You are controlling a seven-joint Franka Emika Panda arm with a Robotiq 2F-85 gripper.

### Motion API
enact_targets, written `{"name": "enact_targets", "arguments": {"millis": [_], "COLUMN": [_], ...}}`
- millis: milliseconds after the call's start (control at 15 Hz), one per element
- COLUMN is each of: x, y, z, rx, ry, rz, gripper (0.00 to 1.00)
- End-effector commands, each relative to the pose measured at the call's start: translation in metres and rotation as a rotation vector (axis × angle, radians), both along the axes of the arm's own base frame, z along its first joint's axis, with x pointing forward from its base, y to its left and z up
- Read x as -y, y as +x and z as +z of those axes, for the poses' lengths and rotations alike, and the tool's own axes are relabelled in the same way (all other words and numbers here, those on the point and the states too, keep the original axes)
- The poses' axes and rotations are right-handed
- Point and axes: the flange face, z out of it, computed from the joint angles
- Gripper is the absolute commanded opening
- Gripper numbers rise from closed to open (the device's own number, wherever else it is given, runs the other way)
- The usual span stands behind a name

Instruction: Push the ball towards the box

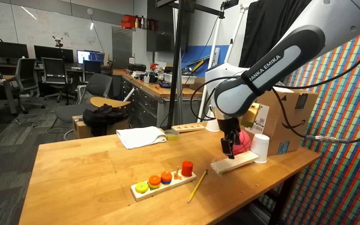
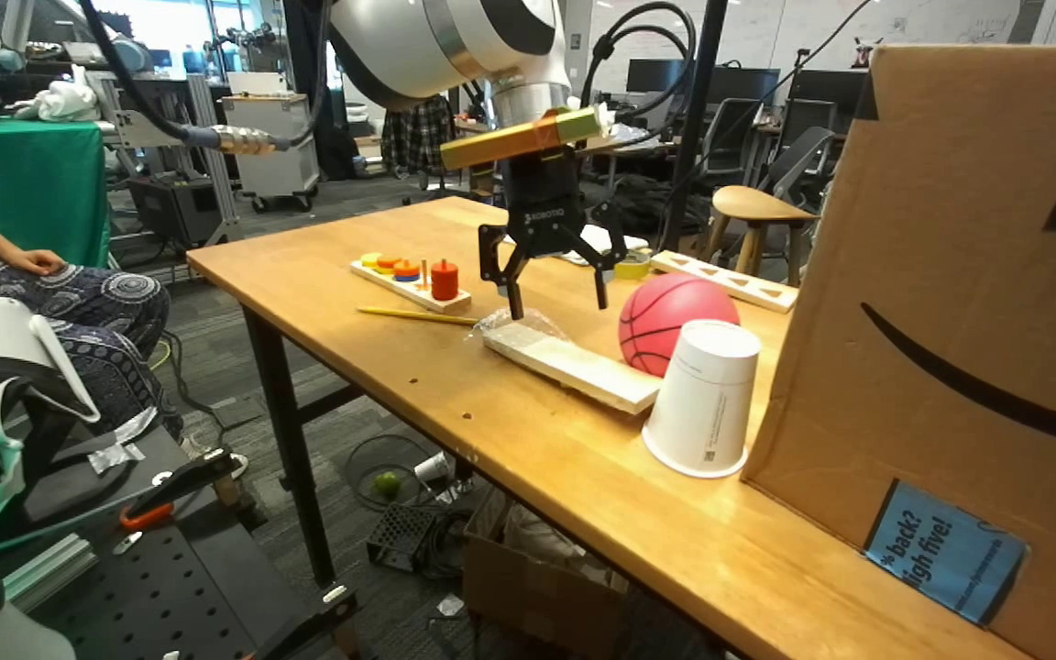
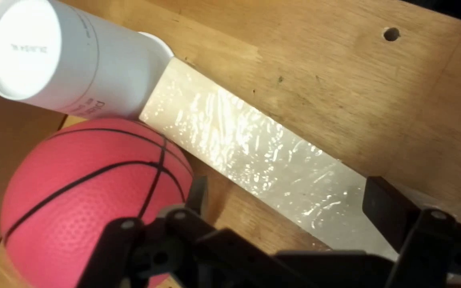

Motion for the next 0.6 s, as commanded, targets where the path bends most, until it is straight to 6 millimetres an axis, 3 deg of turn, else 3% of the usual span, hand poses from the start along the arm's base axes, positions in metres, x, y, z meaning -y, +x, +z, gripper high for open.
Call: {"name": "enact_targets", "arguments": {"millis": [0, 533], "x": [0.023, 0.038], "y": [0.018, 0.028], "z": [0.012, 0.006], "rx": [0.002, 0.007], "ry": [0.01, 0.08], "rz": [-0.019, -0.045], "gripper": [1.0, 1.0]}}
